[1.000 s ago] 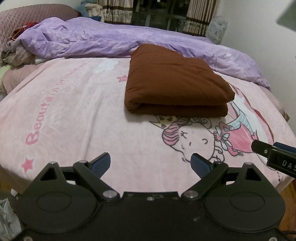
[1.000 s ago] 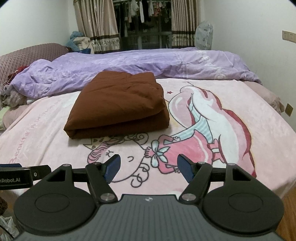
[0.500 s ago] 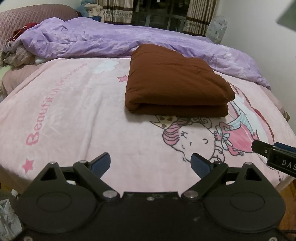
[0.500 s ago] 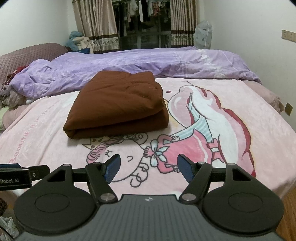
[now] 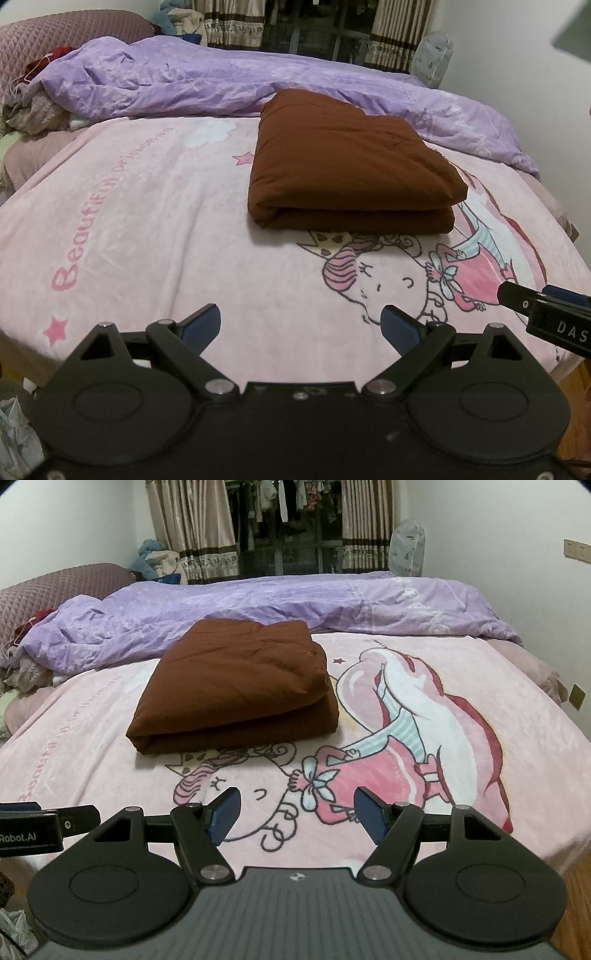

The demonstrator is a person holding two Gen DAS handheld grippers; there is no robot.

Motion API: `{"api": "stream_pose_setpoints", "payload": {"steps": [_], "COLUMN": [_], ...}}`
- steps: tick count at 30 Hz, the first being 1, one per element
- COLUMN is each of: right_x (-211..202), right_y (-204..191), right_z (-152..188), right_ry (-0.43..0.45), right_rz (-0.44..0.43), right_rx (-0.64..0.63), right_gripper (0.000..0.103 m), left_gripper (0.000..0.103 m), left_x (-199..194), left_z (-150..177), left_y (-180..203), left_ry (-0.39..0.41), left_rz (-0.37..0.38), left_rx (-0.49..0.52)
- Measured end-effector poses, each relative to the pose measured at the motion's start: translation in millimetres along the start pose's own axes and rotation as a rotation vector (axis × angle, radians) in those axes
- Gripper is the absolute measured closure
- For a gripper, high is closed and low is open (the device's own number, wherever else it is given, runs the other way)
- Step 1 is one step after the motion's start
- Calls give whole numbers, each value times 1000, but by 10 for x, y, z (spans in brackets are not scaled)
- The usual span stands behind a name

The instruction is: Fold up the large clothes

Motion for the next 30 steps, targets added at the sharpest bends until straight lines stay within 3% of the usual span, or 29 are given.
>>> {"api": "stream_pose_setpoints", "payload": {"steps": [30], "right_x": [22], "right_y": [3], "right_z": [-16], "right_ry": [-3], "right_rz": [-3], "right_rx": [1], "right_gripper": [21], "left_gripper": [7], "left_x": [-37], "left_z": [-13], "left_y": [83], "left_ry": [12], "left_rz": [-2], "left_rx": [34]}}
Point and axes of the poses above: each gripper's, at about its wrist camera, not at the fingertips, and x roughly the way its jaws point, y to its right, z to its underside, the point moved 4 cm from there along x, roughly the way its jaws point, and after that the axes turned 7 degrees about -z, right-handed, at the moved point
